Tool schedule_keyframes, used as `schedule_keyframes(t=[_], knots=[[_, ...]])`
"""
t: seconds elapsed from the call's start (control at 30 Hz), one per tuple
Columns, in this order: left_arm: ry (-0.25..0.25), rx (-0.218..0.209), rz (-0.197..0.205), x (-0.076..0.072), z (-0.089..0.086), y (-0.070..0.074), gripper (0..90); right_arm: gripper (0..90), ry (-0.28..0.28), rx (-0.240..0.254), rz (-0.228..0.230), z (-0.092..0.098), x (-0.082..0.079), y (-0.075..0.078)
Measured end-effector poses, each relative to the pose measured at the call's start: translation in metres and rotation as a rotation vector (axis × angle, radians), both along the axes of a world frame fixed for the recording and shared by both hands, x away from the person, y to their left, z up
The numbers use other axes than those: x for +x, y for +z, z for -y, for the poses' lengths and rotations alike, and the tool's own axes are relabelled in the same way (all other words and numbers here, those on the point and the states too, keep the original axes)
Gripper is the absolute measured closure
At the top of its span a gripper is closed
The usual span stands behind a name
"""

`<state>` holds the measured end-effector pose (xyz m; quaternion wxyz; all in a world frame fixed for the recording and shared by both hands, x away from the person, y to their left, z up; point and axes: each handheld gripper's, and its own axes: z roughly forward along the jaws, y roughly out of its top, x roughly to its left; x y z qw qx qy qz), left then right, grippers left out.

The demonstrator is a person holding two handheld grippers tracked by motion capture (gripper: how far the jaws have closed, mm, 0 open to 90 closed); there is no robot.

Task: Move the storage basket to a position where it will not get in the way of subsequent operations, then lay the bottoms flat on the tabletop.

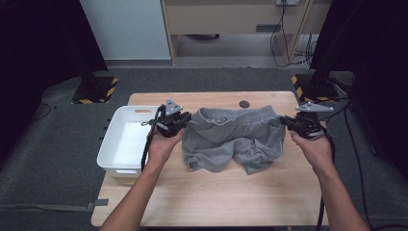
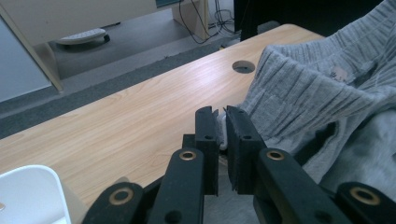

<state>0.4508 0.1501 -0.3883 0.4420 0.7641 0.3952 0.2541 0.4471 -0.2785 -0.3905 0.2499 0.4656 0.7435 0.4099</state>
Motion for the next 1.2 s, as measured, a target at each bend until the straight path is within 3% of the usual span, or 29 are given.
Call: schedule_keyframes(t=[0.77, 1.2], knots=[[0.019, 0.003, 0.014, 0.001, -0.003, 0.010, 83.9, 87.6, 0.011, -0.008, 0.020, 0.001, 0.000, 0.015], [0.045, 0.038, -0.014, 0.024, 0.009, 0.009, 84.1, 87.7, 0.002, -0.022, 0.005, 0.006, 0.014, 0.015]])
